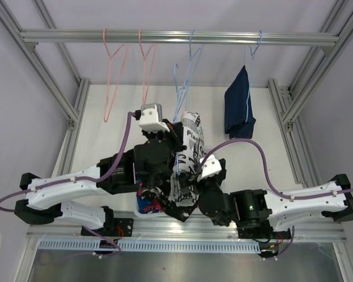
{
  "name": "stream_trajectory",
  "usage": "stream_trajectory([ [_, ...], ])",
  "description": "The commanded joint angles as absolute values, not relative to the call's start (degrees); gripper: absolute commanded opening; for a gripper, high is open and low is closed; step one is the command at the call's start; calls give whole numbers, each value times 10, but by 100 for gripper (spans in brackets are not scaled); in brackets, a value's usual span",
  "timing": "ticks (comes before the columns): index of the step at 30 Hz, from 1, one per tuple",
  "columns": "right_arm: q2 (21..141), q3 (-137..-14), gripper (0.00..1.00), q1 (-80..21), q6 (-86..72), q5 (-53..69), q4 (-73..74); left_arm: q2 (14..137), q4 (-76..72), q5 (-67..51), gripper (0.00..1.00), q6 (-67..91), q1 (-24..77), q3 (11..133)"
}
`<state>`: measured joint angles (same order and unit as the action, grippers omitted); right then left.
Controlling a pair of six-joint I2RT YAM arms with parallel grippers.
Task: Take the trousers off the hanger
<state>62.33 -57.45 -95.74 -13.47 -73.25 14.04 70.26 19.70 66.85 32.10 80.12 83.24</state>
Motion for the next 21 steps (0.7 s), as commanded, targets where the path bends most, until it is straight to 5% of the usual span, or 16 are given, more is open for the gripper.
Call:
stream_trajectory([
  [1,645,-571,93,-940,-104,-758,79,684,204,675,1,352,810,835],
  [7,669,-572,83,-910,-98,-753,69,686,227,677,1,354,821,836],
  [17,623,-563,39,-904,-82,-744,68,682,257,682,1,369,833,817],
  [21,611,-568,28,-899,-67,-729,54,694,278,676,0,391,838,809],
])
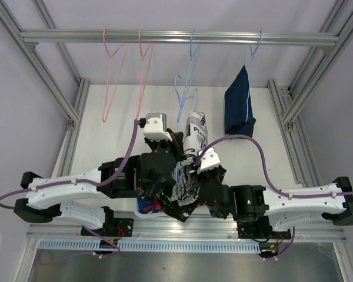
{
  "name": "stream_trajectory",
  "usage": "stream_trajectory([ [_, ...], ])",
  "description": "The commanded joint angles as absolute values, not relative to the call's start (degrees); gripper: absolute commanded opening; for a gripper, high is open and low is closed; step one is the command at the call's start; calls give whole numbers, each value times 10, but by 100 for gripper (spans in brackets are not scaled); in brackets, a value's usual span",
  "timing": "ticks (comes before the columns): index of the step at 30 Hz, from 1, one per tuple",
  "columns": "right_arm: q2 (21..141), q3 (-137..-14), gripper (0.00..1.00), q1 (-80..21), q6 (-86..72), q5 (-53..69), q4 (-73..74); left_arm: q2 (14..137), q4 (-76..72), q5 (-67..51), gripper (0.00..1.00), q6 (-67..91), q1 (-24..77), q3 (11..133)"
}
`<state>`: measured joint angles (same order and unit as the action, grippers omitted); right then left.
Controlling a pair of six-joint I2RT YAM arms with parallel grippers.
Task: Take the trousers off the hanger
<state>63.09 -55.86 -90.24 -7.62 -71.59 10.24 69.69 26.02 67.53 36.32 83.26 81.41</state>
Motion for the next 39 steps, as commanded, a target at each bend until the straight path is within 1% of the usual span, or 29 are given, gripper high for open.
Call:
stream_trajectory([
  [1,606,-571,26,-897,-67,-723,55,698,287,675,1,399,840,809],
  [4,599,-585,12,-895,-63,-706,54,711,322,678,0,431,844,811],
  [5,596,-590,5,-896,-62,-701,55,714,330,679,1,439,846,810],
  [7,593,-605,0,-896,-59,-695,57,722,349,679,1,458,849,809],
  [13,588,-670,0,-908,-6,-695,54,745,418,678,1,530,853,809],
  [17,592,-743,0,-925,67,-714,61,754,470,683,1,567,856,810],
  [21,587,-779,0,-940,110,-736,75,751,528,689,1,604,858,810],
  [30,544,-795,0,-954,182,-765,51,712,591,676,1,640,863,766],
  [35,527,-794,0,-950,206,-766,39,678,605,656,1,660,877,715],
  [39,501,-783,0,-948,176,-765,81,663,692,663,0,726,889,716],
])
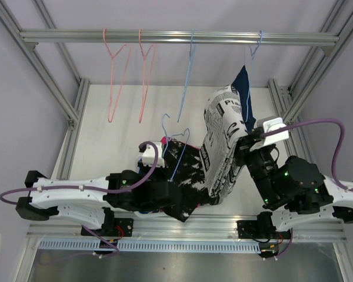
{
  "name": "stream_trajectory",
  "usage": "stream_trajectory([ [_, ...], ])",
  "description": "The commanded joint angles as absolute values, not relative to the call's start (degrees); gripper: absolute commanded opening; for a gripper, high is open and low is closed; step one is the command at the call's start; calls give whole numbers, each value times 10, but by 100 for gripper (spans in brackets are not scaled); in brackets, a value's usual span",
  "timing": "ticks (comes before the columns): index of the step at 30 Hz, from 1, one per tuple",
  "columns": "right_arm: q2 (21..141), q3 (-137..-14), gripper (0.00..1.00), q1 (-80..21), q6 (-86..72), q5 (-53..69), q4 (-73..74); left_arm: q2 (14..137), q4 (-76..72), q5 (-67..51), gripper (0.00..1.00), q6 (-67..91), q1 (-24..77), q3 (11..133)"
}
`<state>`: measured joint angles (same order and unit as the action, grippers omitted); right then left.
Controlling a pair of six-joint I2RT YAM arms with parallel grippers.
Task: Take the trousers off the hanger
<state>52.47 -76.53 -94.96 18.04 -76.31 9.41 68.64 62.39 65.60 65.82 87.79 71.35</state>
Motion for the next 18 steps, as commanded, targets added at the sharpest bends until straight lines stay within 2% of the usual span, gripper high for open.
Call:
stream_trajectory([
  [1,497,-778,0,-948,166,-766,91,659,711,666,0,736,896,720],
  [4,478,-753,0,-948,128,-766,127,635,745,678,0,730,917,738],
  [10,448,-694,0,-948,34,-780,198,550,706,624,0,616,937,755],
  [16,427,-636,0,-944,-58,-789,259,430,547,527,0,434,942,710],
  [18,425,-627,0,-942,-79,-787,276,417,544,511,1,418,941,715],
])
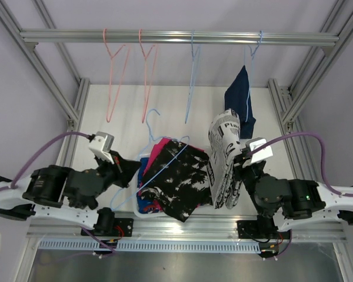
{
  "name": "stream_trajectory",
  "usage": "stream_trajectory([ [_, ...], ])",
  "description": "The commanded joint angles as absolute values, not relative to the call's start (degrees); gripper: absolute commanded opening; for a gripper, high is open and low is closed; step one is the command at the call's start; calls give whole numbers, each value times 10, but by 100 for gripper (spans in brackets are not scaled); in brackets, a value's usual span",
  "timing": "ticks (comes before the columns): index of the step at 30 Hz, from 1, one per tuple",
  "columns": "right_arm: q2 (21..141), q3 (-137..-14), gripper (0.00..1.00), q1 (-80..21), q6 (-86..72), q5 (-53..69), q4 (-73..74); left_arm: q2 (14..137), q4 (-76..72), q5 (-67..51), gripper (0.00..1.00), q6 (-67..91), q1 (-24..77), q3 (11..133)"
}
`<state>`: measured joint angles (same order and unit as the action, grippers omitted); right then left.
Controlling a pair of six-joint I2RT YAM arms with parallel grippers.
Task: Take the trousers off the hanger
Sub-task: Remove the trousers from the hanger, then place the trousers in the bin.
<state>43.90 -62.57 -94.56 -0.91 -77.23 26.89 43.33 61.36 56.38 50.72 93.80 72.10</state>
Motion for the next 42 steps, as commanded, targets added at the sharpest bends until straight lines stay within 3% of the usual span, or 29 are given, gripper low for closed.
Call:
stream_trajectory([
  [1,425,-621,0,-940,-92,-784,277,412,548,500,0,415,942,722],
  [16,518,-525,0,-856,-136,-627,153,390,589,534,0,427,942,728],
  [42,779,-594,0,-812,-144,-468,-36,410,666,614,1,453,942,765],
])
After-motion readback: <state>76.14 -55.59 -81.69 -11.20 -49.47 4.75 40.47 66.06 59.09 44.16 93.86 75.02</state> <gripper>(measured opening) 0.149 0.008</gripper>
